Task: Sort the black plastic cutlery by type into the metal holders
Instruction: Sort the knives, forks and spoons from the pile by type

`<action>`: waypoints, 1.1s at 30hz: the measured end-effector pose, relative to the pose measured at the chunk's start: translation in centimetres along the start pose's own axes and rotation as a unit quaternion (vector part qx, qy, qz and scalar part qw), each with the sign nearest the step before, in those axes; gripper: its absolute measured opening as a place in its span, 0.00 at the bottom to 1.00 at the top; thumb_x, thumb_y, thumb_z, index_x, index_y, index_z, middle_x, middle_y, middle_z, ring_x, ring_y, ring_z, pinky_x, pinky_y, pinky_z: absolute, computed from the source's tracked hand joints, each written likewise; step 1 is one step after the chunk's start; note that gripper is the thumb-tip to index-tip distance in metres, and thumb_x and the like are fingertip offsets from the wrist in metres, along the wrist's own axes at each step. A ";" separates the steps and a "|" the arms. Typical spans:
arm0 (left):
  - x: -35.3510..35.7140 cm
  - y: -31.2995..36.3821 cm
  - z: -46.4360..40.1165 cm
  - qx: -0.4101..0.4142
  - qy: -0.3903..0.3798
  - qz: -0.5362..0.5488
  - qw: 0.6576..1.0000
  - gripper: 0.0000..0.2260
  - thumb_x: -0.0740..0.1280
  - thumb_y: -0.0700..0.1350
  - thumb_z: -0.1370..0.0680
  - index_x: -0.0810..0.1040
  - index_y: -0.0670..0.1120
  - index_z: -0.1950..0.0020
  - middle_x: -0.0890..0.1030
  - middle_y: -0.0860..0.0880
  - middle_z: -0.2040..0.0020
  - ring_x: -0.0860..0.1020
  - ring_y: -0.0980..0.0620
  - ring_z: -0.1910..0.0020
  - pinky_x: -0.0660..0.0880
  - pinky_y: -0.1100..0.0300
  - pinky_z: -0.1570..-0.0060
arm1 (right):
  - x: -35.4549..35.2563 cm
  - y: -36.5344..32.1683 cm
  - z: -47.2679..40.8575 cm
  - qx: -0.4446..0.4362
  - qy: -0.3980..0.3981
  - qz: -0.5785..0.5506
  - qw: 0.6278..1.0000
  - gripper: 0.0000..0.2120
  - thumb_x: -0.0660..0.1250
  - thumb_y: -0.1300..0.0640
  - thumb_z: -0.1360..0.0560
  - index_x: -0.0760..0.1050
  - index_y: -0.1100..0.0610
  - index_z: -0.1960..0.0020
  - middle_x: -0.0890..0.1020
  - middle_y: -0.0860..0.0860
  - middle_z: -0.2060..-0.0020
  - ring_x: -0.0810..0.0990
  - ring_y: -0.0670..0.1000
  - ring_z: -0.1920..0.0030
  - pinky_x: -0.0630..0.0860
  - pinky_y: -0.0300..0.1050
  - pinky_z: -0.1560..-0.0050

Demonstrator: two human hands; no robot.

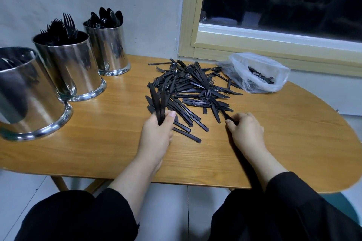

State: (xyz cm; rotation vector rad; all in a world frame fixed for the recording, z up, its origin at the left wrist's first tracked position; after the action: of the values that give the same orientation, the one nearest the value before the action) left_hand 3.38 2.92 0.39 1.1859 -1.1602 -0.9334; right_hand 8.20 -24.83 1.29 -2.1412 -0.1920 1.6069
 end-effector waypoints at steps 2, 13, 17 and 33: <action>0.0 0.0 0.2 -0.012 0.006 0.019 1.000 0.10 0.63 0.49 0.15 0.79 0.45 0.50 0.65 0.53 0.71 0.62 0.54 0.73 0.61 0.59 0.71 | -0.3 0.2 -0.1 0.014 0.008 -0.038 0.999 0.08 0.67 0.50 0.21 0.80 0.54 0.48 0.79 0.51 0.50 0.77 0.58 0.45 0.71 0.55 0.43; -1.3 4.3 -0.5 0.153 -0.081 -0.359 0.917 0.14 0.60 0.51 0.14 0.83 0.49 0.38 0.85 0.50 0.45 0.80 0.51 0.43 0.75 0.59 0.40 | -3.8 -13.5 5.5 -0.393 -0.017 -0.127 0.911 0.04 0.72 0.57 0.23 0.81 0.55 0.49 0.74 0.41 0.59 0.69 0.41 0.57 0.66 0.39 0.54; -3.1 3.4 -0.4 0.117 -0.051 -0.308 0.943 0.13 0.60 0.52 0.15 0.83 0.49 0.43 0.81 0.54 0.58 0.79 0.52 0.57 0.74 0.56 0.53 | -3.0 -14.5 5.1 -0.299 -0.016 -0.182 0.937 0.21 0.72 0.52 0.23 0.74 0.51 0.32 0.77 0.40 0.50 0.72 0.41 0.51 0.69 0.38 0.48; -7.9 1.6 -1.5 0.005 0.097 -0.035 0.995 0.17 0.68 0.51 0.17 0.68 0.47 0.62 0.68 0.48 0.71 0.65 0.50 0.75 0.61 0.58 0.74 | 3.0 -11.7 6.5 -0.199 -0.180 0.001 0.963 0.08 0.70 0.48 0.22 0.76 0.51 0.56 0.78 0.47 0.58 0.77 0.50 0.55 0.75 0.48 0.51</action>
State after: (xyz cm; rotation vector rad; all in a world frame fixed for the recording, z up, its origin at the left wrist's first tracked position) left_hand 3.29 11.07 0.65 1.3029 -0.9748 -0.8456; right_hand 4.90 -11.60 2.33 -2.0962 -0.6808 2.0938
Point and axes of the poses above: each hand's wrist, its own z-axis away from the middle knuckle, its own x-axis out of the palm, y = z × x, the point moved 8 cm from there along -z, towards the middle knuckle
